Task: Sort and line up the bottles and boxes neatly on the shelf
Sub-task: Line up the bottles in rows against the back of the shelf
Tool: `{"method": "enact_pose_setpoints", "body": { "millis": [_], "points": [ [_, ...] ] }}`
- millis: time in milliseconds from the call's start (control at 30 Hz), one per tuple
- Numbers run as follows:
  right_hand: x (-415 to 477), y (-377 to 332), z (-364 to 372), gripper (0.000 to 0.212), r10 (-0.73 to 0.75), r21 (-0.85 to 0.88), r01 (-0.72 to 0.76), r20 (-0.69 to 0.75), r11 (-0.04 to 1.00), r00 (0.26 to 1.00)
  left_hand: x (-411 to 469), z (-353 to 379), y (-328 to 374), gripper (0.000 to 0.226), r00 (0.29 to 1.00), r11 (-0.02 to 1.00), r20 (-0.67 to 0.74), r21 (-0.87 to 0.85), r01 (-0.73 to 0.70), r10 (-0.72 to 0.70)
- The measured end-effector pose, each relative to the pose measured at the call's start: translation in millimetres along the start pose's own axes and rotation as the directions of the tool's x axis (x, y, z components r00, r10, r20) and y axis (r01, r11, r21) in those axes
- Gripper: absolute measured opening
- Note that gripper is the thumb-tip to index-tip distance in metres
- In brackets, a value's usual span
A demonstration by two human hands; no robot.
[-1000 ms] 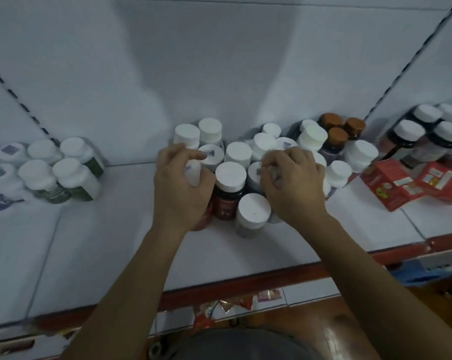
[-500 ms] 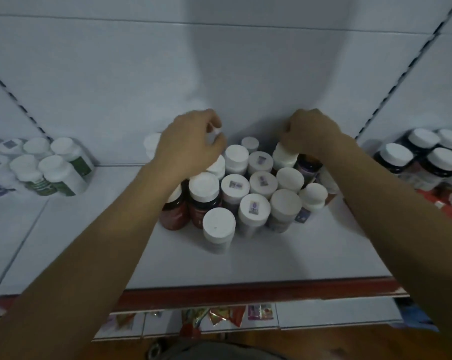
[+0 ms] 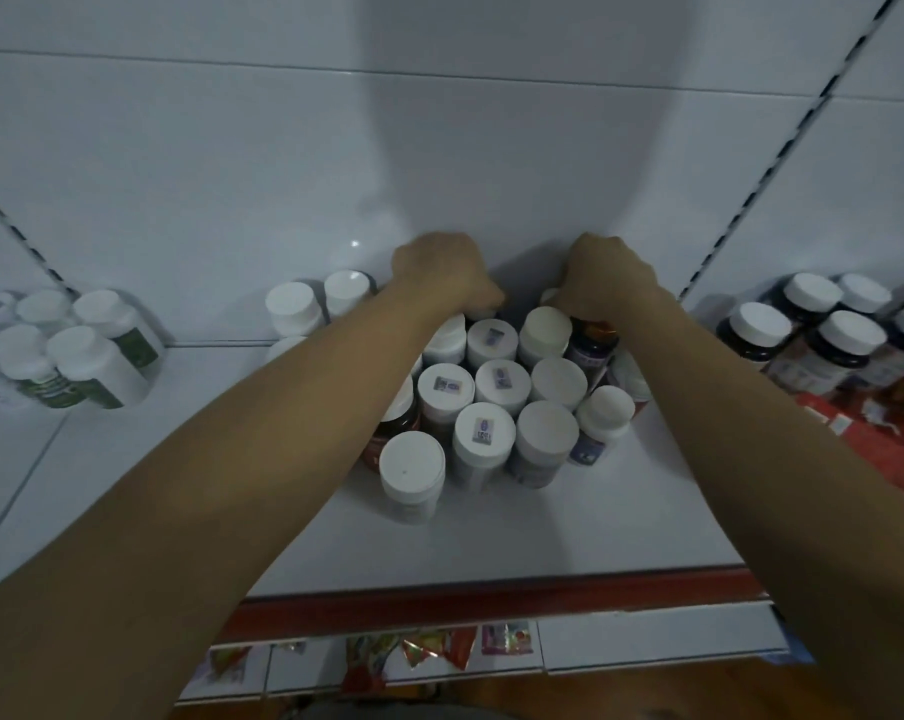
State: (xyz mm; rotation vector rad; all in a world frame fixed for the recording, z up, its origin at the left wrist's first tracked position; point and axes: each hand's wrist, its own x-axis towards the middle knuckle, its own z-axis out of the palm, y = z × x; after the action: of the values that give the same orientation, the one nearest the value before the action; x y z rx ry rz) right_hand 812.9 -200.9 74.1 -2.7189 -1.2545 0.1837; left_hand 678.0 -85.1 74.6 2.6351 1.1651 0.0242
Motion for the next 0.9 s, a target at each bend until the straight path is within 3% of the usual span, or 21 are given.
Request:
{"method": "enact_pose_setpoints", "body": {
  "millis": [167, 267, 367, 433, 567, 733, 900],
  "points": [
    [-11, -2, -22, 0.041, -0.046, 0.185, 0.074, -0.151, 0.98, 0.988, -11, -3, -6, 0.044, 0.996, 0.987, -0.027, -0.13, -0.093, 0.09],
    [-26, -14, -52, 0.021, -0.091, 0.35, 0.187, -0.272, 0.918, 0.958, -29, -34, -20, 0.037, 0.979, 0.953, -0.142, -0.245, -0.176, 0.144],
    [-38, -35, -70, 0.014, -0.12, 0.551, 0.274, -0.299, 0.788, 0.947, -57, -74, -58, 0.025, 0.951, 0.883, -0.297, -0.42, -0.208, 0.083],
    [-42, -57, -74, 0.016, -0.176, 0.591, 0.336, -0.312, 0.734, 0.934, -80, -92, -97, 0.018, 0.931, 0.848, -0.366, -0.493, -0.196, 0.003],
    [-50, -123, -71, 0.021, -0.358, 0.527, 0.499, -0.352, 0.688, 0.865, -126, -104, -184, 0.015, 0.868, 0.847, -0.482, -0.506, -0.163, -0.121],
    [-56, -222, -52, 0.03, -0.587, 0.319, 0.662, -0.306, 0.678, 0.749, -165, -112, -272, 0.012, 0.794, 0.83, -0.547, -0.549, -0.098, -0.267],
    [-38, -317, 6, 0.04, -0.682, 0.107, 0.678, 0.005, 0.727, 0.731, -187, -114, -329, 0.014, 0.795, 0.832, -0.547, -0.546, -0.101, -0.263]
  ]
}}
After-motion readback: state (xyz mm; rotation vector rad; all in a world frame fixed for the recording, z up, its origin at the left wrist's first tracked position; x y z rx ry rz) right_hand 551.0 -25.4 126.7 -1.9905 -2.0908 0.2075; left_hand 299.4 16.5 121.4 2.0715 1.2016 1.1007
